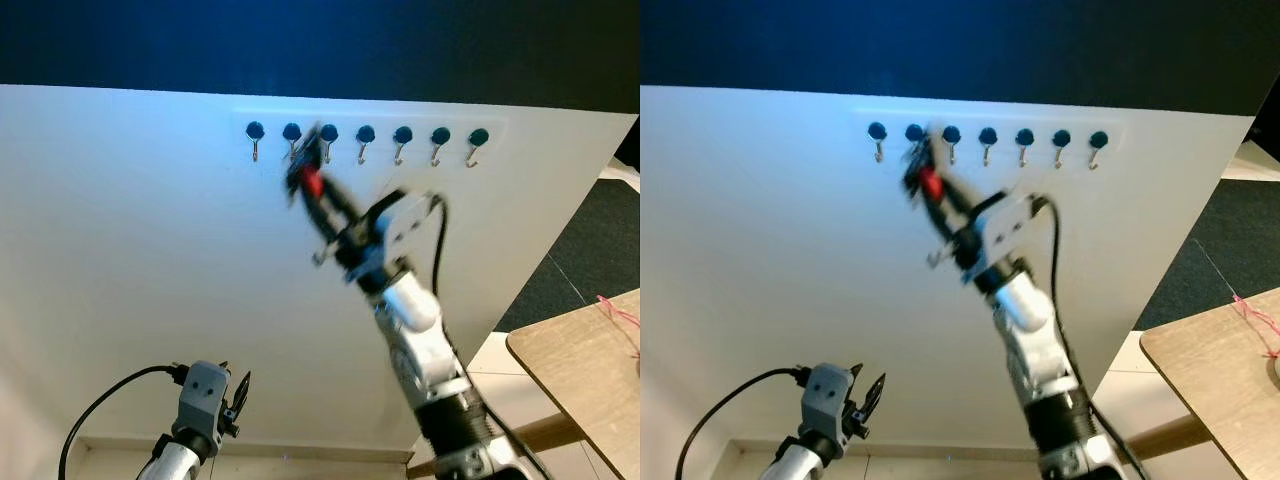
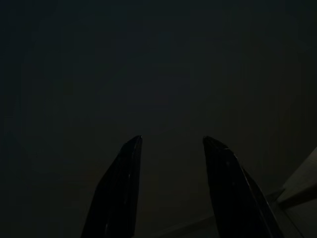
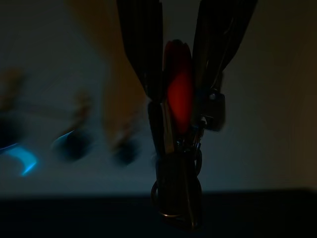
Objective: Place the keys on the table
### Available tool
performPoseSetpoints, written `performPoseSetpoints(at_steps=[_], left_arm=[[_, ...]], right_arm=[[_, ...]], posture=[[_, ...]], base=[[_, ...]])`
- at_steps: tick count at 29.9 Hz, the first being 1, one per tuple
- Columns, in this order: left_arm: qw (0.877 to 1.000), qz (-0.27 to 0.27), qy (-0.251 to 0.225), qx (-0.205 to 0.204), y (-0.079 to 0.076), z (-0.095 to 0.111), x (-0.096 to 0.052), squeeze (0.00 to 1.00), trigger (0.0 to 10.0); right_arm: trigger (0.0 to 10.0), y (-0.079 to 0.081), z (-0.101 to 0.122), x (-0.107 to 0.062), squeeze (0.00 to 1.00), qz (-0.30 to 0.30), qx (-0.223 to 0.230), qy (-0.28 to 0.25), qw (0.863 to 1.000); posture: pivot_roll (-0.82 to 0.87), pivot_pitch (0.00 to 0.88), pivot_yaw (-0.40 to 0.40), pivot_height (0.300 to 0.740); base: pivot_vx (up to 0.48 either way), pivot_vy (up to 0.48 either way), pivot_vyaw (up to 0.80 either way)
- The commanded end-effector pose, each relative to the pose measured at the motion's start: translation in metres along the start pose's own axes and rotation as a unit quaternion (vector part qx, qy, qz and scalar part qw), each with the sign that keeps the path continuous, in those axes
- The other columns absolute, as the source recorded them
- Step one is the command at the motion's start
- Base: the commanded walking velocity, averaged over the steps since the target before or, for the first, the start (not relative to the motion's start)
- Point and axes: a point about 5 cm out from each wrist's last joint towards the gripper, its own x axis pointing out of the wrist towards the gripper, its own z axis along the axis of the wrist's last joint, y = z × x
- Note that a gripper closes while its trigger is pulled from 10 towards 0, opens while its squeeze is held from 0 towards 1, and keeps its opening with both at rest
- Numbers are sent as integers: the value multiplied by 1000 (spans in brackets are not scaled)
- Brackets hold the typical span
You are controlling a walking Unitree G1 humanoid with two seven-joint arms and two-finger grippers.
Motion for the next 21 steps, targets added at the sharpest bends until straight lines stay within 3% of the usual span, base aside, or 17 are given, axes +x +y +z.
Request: performPoseSetpoints(at_steps=[1,8,10,12,13,14,16,17,18,20,21], left_arm=[[1000,-5,6,2,-3,-2,0,0,10000],[1000,-7,9,3,-3,-2,0,0,10000],[1000,-6,23,2,-4,-8,-1,0,10000],[1000,-6,23,2,-4,-8,-1,0,10000],[998,12,68,-8,-2,-25,-8,0,10000],[998,12,68,-8,-2,-25,-8,0,10000],[992,40,117,-24,1,-44,-19,0,10000],[990,48,131,-29,2,-49,-24,0,10000],[990,48,131,-29,2,-49,-24,0,10000],[980,72,184,-38,6,-69,-41,0,10000],[980,72,184,-38,6,-69,-41,0,10000]], right_arm=[[10000,4,4,0,0,17,-12,-16,1000],[10000,15,-10,-13,0,47,-11,12,999],[10000,20,-40,-37,0,53,1,88,995],[10000,20,-40,-37,0,53,1,88,995],[10000,18,-80,-84,0,8,30,196,980],[10000,18,-80,-84,0,8,30,196,980],[10000,9,-102,-125,0,-69,56,269,959],[10000,6,-106,-136,0,-90,61,286,952],[10000,6,-106,-136,0,-90,61,286,952],[10000,3,-117,-165,0,-126,66,340,930],[10000,3,-117,-165,0,-126,66,340,930]], posture=[[71,0,-28,740],[70,0,-28,740],[71,0,-35,740],[71,0,-35,740],[73,0,-45,740],[73,0,-45,740],[72,0,-47,740],[72,0,-47,740],[72,0,-47,740],[69,0,-39,740],[69,0,-39,740]], base=[[0,0,0],[0,0,0],[0,0,0],[0,0,0],[0,0,0],[0,0,0],[0,0,0],[0,0,0],[0,0,0],[0,0,0],[0,0,0]])
